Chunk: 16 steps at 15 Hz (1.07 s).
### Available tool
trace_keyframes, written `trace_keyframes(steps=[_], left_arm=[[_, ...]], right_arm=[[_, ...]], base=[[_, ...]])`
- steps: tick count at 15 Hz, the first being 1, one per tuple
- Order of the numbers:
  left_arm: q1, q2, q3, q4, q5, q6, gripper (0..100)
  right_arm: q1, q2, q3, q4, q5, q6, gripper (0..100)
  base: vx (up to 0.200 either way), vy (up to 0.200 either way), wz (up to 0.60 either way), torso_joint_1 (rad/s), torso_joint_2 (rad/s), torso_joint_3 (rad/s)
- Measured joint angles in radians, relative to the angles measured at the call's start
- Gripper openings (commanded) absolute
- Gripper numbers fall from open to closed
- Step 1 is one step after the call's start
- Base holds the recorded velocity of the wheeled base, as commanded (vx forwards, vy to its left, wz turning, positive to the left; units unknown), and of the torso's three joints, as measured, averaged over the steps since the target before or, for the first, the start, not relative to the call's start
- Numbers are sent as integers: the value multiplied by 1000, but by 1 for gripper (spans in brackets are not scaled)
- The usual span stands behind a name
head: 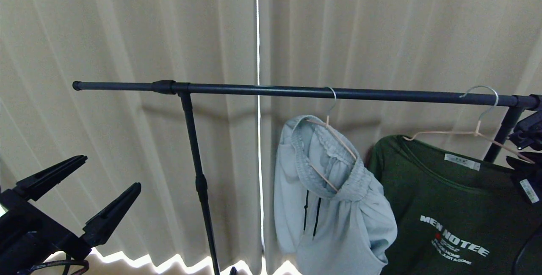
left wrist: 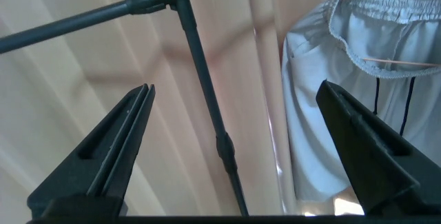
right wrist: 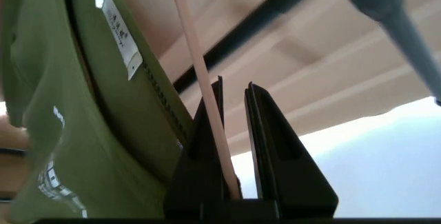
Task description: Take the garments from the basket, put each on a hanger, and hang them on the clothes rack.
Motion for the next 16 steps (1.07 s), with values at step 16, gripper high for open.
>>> trace_keyframes(steps=[16], left_arm=[[1,-6,0,13,0,1,100]], right_arm=[[46,113,-73,-29,-12,1,0]], base=[[0,0,0,0,0,0]])
